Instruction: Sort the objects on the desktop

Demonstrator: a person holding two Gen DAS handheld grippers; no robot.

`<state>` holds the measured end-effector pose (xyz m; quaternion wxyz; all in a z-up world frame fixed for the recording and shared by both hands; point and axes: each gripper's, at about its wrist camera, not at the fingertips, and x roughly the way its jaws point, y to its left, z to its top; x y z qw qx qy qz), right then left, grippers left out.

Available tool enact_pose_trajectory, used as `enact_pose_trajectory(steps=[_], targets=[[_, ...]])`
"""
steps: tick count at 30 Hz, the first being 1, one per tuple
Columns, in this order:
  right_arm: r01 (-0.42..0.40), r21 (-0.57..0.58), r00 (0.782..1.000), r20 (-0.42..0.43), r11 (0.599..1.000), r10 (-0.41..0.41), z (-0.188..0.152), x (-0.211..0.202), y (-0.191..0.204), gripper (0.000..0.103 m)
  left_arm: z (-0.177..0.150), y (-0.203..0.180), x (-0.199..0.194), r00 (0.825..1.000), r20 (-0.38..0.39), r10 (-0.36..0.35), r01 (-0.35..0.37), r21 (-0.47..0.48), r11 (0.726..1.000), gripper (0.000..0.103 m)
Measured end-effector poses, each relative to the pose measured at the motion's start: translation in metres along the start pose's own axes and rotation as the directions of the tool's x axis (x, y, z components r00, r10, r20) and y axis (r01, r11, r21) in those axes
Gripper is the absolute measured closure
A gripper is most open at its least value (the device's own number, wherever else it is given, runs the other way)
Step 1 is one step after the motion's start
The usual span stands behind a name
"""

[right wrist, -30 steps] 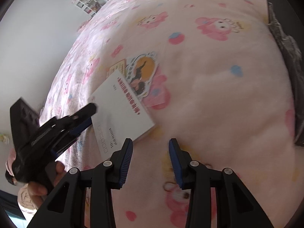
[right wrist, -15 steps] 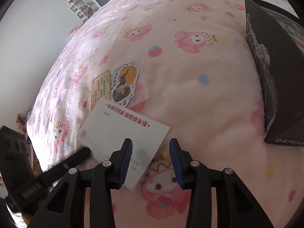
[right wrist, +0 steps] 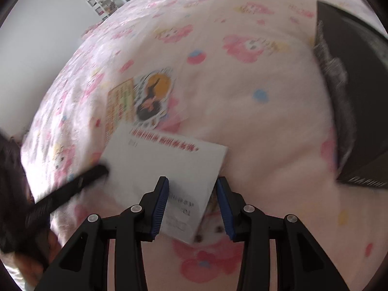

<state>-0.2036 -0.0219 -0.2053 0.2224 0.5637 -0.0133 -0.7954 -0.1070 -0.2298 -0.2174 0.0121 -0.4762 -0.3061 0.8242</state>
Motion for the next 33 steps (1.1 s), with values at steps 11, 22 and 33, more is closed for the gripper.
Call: enact_pose_trajectory(steps=[11,22,33], targets=[[-0.098,0.058,0.994,-0.043,0.994,0.1,0.002,0.011,-0.016,0.066,0.013,-0.012,0.014,0.999,0.001,0.048,-0.048,0.053,0.997,0.08],[-0.135,0.048,0.987,0.098,0.99,0.13,-0.021,-0.074,-0.028,0.064,-0.025,-0.073,-0.035,1.0,0.01,-0.03,0.028,0.119,0.992,0.08],[-0.036,0.164,0.973,0.232,0.986,-0.003,-0.041,-0.173,-0.115,0.064,-0.035,-0.208,-0.021,0.992,-0.022,-0.126,0.127,0.292,0.948,0.08]])
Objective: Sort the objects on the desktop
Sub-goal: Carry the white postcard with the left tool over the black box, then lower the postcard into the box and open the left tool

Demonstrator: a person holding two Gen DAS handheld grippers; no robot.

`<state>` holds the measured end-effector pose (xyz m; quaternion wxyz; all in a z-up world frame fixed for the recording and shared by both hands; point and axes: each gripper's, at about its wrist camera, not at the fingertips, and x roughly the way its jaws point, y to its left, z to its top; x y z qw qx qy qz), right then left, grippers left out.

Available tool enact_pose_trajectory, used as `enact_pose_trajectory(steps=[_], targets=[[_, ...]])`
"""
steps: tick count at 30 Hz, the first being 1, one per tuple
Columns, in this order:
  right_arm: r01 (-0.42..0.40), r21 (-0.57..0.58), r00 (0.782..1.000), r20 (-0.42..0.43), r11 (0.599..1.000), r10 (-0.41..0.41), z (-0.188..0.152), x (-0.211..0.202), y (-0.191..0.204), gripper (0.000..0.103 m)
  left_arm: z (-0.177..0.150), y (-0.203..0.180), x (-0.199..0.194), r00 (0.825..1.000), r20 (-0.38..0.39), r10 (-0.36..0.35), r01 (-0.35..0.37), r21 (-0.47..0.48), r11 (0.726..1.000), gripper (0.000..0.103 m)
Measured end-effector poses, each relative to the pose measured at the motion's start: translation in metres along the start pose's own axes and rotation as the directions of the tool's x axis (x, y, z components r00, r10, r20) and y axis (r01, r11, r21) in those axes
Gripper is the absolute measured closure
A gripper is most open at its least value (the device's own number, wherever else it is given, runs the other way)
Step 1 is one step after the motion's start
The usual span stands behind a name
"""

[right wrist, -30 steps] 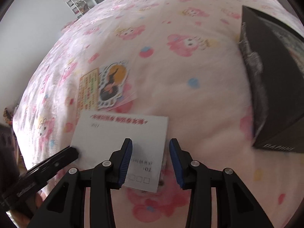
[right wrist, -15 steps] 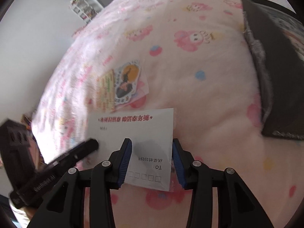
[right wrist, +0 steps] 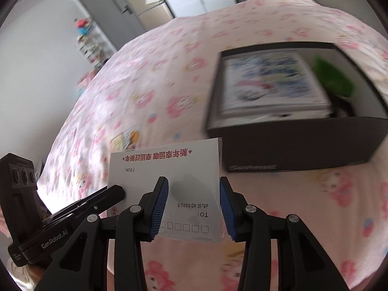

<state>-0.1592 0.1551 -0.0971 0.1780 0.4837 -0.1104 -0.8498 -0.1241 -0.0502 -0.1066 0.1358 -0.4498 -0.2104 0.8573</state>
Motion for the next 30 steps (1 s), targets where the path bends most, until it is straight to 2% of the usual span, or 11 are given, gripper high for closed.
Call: enact_pose_trajectory(steps=[4,10,14,18,20,22,23,26,30], targets=[[0.037,0.028,0.998,0.051,0.999,-0.038,0.016,-0.026,-0.034,0.064,0.022,-0.043,0.027,1.0,0.0,-0.028,0.028,0.06,0.998,0.08],[0.113,0.017,0.989,0.094,0.993,-0.114,0.06,-0.028,-0.075,0.064,0.066,-0.086,0.078,0.999,0.017,-0.04,0.038,0.111,0.993,0.08],[0.128,0.02,0.985,0.111,0.992,-0.129,0.087,-0.011,-0.093,0.064,0.088,-0.09,0.112,1.0,0.002,-0.031,0.031,0.077,0.997,0.08],[0.122,0.025,0.988,0.092,0.992,-0.124,0.101,0.01,-0.105,0.064,0.098,-0.086,0.141,0.999,-0.034,0.026,-0.024,0.06,0.998,0.078],[0.111,0.027,0.991,0.069,0.993,-0.113,0.102,0.022,-0.108,0.064,0.098,-0.083,0.148,0.997,-0.047,0.068,-0.065,0.051,0.997,0.076],[0.106,0.015,0.994,0.04,0.994,-0.106,0.1,0.032,-0.108,0.064,0.096,-0.077,0.152,0.994,-0.06,0.096,-0.094,0.037,0.995,0.064],[0.111,0.008,0.993,0.033,0.994,-0.111,0.098,0.035,-0.107,0.064,0.094,-0.075,0.154,0.994,-0.073,0.081,-0.079,0.03,0.996,0.062],[0.133,0.014,0.989,0.059,0.991,-0.134,0.093,0.032,-0.106,0.064,0.088,-0.078,0.149,0.993,-0.062,0.095,-0.092,0.046,0.995,0.062],[0.187,0.018,0.978,0.096,0.982,-0.188,0.087,0.018,-0.104,0.064,0.082,-0.085,0.134,0.988,0.006,0.155,-0.155,0.085,0.984,0.062]])
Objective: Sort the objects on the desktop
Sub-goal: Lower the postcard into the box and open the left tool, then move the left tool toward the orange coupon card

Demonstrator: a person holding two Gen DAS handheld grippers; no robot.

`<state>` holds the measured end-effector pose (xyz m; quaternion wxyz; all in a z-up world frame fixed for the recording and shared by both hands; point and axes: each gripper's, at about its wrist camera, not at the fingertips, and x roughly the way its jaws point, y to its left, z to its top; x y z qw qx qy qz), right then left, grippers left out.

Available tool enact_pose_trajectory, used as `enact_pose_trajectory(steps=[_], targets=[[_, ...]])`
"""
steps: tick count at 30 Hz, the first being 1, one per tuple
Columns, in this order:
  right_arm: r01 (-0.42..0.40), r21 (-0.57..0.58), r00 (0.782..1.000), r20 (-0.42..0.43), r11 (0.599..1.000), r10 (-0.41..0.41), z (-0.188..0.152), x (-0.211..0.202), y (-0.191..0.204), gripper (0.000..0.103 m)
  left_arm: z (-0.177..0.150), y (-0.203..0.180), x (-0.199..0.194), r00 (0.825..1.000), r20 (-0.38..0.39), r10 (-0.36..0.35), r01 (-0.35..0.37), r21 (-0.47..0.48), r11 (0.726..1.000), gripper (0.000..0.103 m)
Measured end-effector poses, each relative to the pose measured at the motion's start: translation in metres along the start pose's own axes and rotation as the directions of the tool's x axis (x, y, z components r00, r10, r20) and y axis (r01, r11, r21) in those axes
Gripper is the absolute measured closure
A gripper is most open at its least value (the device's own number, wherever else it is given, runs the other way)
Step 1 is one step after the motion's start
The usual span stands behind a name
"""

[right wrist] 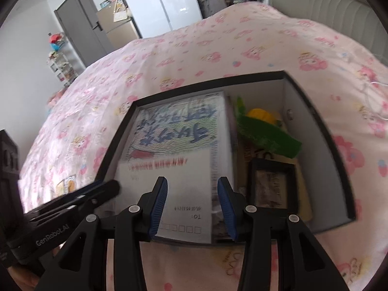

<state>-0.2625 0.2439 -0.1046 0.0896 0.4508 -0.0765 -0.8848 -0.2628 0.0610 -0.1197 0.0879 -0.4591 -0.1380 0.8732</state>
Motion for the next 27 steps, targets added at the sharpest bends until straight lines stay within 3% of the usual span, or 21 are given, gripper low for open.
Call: enact_pose_trajectory(steps=[12,17,19,27], targets=[[0.059,-0.041,0.998,0.019,0.997,-0.058,-0.022,-0.05,0.028,0.063,-0.02,-0.008,-0.063,0.997,0.073,-0.037,0.033,0.049,0.998,0.062],[0.069,-0.069,0.997,0.043,0.995,-0.066,-0.034,-0.075,0.05,0.062,-0.032,-0.005,-0.098,0.993,0.118,-0.013,0.004,0.07,0.998,0.06],[0.07,-0.072,0.996,0.051,0.995,-0.067,-0.04,-0.083,0.057,0.055,-0.039,-0.002,-0.114,0.991,0.136,-0.001,-0.01,0.073,0.997,0.058],[0.043,-0.067,0.995,0.091,0.997,-0.037,-0.073,-0.116,0.091,0.055,-0.073,0.015,-0.176,0.98,0.195,0.039,-0.054,0.073,0.996,0.055]])
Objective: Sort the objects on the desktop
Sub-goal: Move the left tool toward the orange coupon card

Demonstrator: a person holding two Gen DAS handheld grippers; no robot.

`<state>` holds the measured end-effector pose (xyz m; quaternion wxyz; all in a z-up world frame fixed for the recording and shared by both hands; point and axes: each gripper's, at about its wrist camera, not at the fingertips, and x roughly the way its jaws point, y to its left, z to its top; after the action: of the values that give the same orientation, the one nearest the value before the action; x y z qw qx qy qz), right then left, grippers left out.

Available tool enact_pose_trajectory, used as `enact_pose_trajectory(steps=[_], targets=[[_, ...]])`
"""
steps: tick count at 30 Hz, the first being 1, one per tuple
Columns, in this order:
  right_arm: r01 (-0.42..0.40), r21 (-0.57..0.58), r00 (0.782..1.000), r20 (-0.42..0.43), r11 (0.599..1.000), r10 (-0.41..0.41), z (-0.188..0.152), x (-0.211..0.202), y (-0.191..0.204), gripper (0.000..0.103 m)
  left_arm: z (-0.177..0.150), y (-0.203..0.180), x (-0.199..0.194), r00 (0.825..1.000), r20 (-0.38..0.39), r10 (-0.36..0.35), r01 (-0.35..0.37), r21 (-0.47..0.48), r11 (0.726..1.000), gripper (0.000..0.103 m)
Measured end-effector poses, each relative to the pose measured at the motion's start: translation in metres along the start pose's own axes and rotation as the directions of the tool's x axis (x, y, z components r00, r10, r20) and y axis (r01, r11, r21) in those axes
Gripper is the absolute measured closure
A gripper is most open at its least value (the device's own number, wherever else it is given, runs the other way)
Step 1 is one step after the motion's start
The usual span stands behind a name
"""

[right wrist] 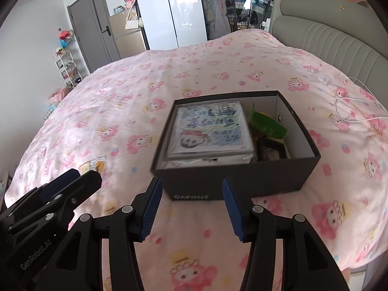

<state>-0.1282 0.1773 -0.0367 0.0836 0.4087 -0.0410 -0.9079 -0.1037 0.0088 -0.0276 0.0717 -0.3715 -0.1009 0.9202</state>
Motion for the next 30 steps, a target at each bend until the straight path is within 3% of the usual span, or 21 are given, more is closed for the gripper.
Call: enact_pose_trajectory(steps=[14,30], targets=[[-0.017,-0.071,1.0,0.019,0.997,0.018,-0.041,-0.029,0.05,0.055,-0.039,0.031,-0.049,0.999,0.027,0.029,-0.028,-0.036,0.999,0.054],[-0.014,-0.134,1.0,-0.021,0.991,0.011,-0.064,-0.017,0.088,0.055,-0.061,0.067,-0.054,0.998,-0.008,0.067,-0.067,-0.048,0.997,0.055]])
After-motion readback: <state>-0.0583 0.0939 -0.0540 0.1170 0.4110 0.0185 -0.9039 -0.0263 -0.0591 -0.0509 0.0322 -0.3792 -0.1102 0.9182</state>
